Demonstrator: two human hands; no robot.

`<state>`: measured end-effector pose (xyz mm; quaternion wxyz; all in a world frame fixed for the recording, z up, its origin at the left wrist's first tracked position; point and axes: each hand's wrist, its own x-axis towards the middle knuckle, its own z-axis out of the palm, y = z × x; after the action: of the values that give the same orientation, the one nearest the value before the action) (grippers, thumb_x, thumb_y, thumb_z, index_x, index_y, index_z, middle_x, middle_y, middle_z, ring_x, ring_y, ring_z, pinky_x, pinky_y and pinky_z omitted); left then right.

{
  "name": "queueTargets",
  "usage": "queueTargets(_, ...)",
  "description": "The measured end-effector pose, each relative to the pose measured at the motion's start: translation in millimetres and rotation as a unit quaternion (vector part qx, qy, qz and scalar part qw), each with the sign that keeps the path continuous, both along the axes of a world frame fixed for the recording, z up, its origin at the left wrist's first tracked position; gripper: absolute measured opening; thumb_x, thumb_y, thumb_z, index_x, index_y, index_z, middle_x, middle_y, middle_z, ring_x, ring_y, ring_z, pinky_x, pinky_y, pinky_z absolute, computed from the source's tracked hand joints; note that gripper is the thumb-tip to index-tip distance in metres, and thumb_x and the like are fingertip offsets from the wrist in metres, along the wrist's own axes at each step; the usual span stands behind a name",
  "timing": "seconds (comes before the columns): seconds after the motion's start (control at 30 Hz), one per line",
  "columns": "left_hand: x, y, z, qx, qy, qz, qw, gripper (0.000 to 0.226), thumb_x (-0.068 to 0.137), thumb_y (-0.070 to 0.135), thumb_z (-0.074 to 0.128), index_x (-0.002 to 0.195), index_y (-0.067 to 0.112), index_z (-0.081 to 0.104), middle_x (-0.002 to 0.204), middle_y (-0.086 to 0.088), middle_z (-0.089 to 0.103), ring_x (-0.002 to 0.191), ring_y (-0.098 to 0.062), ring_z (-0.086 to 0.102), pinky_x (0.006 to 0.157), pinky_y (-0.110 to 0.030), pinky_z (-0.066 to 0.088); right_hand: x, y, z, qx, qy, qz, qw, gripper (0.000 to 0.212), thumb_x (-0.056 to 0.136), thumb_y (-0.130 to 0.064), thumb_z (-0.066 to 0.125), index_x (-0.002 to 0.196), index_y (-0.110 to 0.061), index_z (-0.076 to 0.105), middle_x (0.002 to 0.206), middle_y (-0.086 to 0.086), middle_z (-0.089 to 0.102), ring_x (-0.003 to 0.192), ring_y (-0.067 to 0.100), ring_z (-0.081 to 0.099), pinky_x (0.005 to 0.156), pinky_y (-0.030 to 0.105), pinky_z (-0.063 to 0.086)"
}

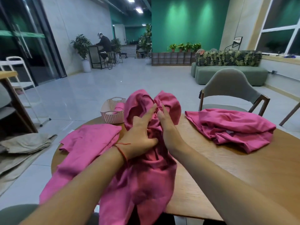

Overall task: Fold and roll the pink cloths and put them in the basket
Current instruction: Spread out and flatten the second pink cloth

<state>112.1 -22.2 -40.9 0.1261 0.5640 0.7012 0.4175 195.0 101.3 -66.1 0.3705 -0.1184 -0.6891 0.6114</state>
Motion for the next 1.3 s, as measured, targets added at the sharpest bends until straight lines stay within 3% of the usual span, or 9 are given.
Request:
queueTargets(0.1, -39, -23, 49, 0.007, 0.073, 0.010, 0.997, 0.108, 0.076, -0.001, 0.062, 0.162, 0.049, 0.020, 0.145, 0.012, 0.060, 0.084, -0.024, 0.073, 0.090, -0.023, 0.058, -37, -17, 40, 0.006, 0.037, 0.045, 0.998, 0.077, 0.097, -0.059, 0.057, 0.166, -0.035, 0.033, 0.166, -0.012, 0.040, 0.148, -0.002, 0.041, 0.124, 0.029, 0.035)
queueTargets(0.3, -107, -81, 131, 0.121, 0.143, 0.102, 0.977, 0.107, 0.074, -0.012, 0.059, 0.161, 0.044, 0.030, 0.146, 0.015, 0.060, 0.119, -0.010, 0.068, 0.106, -0.034, 0.053, -123, -54, 124, 0.082, 0.091, 0.094, 0.988, 0.071, 0.095, -0.045, 0.068, 0.161, -0.029, 0.044, 0.155, 0.003, 0.055, 0.142, 0.019, 0.056, 0.120, 0.050, 0.044)
queueTargets(0.4, -135, -104, 136, 0.187, 0.196, 0.151, 0.951, 0.104, 0.076, -0.017, 0.056, 0.164, 0.032, 0.029, 0.158, 0.008, 0.048, 0.143, -0.003, 0.047, 0.122, -0.034, 0.037, -158, -77, 149, 0.130, 0.118, 0.093, 0.980, 0.075, 0.091, -0.042, 0.070, 0.160, -0.027, 0.046, 0.156, 0.005, 0.051, 0.144, 0.018, 0.052, 0.123, 0.050, 0.040)
queueTargets(0.57, -187, -114, 159, 0.226, 0.262, 0.191, 0.919, 0.101, 0.074, -0.015, 0.049, 0.165, 0.025, 0.028, 0.164, 0.000, 0.038, 0.151, -0.007, 0.036, 0.126, -0.029, 0.027, -211, -93, 183, 0.190, 0.130, 0.092, 0.969, 0.075, 0.089, -0.044, 0.070, 0.159, -0.034, 0.044, 0.158, -0.001, 0.047, 0.147, 0.018, 0.046, 0.124, 0.051, 0.037)
queueTargets(0.77, -228, -111, 170, 0.234, 0.240, 0.223, 0.915, 0.105, 0.074, -0.015, 0.048, 0.166, 0.028, 0.023, 0.165, 0.001, 0.037, 0.149, -0.008, 0.039, 0.124, -0.027, 0.032, -253, -91, 205, 0.183, 0.132, 0.134, 0.965, 0.071, 0.089, -0.037, 0.069, 0.157, -0.027, 0.048, 0.155, 0.003, 0.051, 0.145, 0.019, 0.050, 0.123, 0.050, 0.039)
queueTargets(0.93, -209, -125, 69, 0.243, 0.132, 0.231, 0.933, 0.105, 0.072, -0.024, 0.050, 0.165, 0.018, 0.024, 0.165, -0.004, 0.037, 0.149, -0.008, 0.039, 0.124, -0.033, 0.033, -243, -104, 119, 0.231, 0.061, 0.133, 0.962, 0.062, 0.097, -0.030, 0.065, 0.157, -0.027, 0.049, 0.156, -0.002, 0.051, 0.147, 0.015, 0.046, 0.125, 0.044, 0.035)
queueTargets(1.03, -186, -143, -21, 0.149, 0.030, 0.254, 0.955, 0.086, 0.081, -0.003, 0.068, 0.155, 0.032, 0.041, 0.137, 0.004, 0.059, 0.123, -0.009, 0.062, 0.103, -0.019, 0.044, -224, -113, 24, 0.270, -0.055, 0.084, 0.958, 0.040, 0.099, -0.031, 0.056, 0.137, -0.025, 0.066, 0.136, 0.002, 0.063, 0.129, 0.018, 0.057, 0.112, 0.037, 0.044)
queueTargets(1.13, -181, -162, -86, -0.081, 0.090, 0.340, 0.933, 0.057, 0.078, 0.056, 0.064, 0.133, 0.043, 0.053, 0.115, 0.007, 0.069, 0.112, -0.026, 0.066, 0.094, -0.035, 0.053, -222, -118, -53, 0.397, -0.281, 0.039, 0.873, 0.037, 0.100, -0.041, 0.042, 0.110, -0.020, 0.071, 0.115, 0.009, 0.065, 0.107, 0.037, 0.063, 0.091, 0.046, 0.049)
queueTargets(1.3, -188, -163, -78, -0.240, 0.133, 0.356, 0.893, 0.065, 0.090, 0.072, 0.047, 0.145, 0.038, 0.047, 0.134, -0.009, 0.061, 0.121, -0.036, 0.057, 0.102, -0.049, 0.048, -250, -121, -81, 0.473, -0.333, 0.019, 0.815, 0.048, 0.099, -0.046, 0.022, 0.111, -0.020, 0.060, 0.114, 0.009, 0.059, 0.104, 0.040, 0.059, 0.090, 0.053, 0.045)
